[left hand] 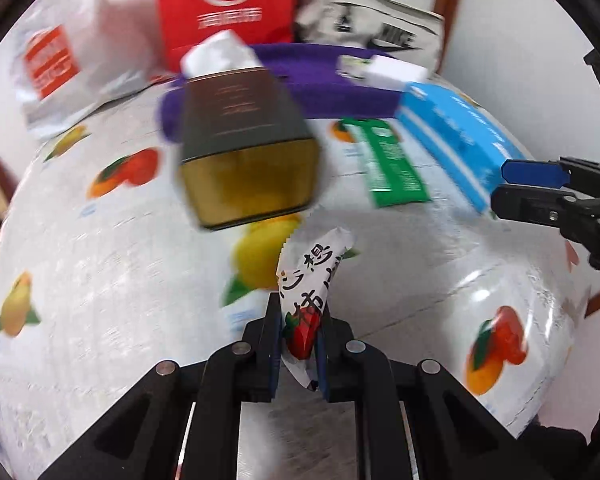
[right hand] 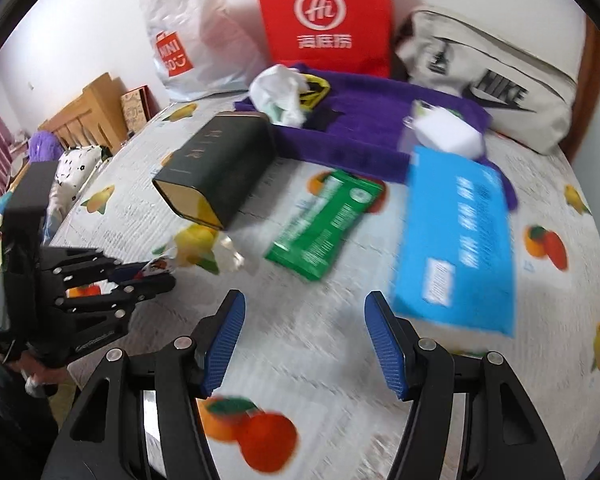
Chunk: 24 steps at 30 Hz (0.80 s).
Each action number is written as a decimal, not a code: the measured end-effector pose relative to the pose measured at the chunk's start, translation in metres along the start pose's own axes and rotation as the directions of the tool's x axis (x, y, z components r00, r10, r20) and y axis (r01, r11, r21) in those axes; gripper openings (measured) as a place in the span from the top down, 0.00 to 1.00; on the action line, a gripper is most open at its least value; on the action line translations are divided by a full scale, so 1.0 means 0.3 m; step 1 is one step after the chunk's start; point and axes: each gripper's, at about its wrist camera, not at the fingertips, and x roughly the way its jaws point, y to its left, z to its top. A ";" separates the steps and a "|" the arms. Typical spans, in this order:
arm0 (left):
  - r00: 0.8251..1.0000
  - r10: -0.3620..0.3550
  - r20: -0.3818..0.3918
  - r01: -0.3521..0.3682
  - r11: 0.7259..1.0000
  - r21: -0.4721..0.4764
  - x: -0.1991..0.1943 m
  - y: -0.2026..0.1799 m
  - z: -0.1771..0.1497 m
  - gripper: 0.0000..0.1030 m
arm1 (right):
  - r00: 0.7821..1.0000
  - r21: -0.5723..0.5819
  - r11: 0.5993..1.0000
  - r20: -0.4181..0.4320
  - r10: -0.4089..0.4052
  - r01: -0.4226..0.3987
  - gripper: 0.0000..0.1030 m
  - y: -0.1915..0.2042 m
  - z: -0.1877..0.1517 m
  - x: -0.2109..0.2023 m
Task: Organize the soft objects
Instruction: 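Lift the snack packet with the left tool while the right tool grasps the green packet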
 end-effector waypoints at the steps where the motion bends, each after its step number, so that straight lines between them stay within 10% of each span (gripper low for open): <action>1: 1.000 0.013 0.003 -0.013 1.000 -0.015 -0.006 0.023 -0.004 0.86 | 1.000 0.009 1.000 -0.003 -0.004 0.004 0.40 0.013 0.013 0.019; 24: 0.999 -0.020 0.036 0.025 0.988 -0.153 0.007 0.235 0.004 0.86 | 0.967 0.184 0.950 -0.018 -0.253 0.252 0.43 0.082 0.092 0.313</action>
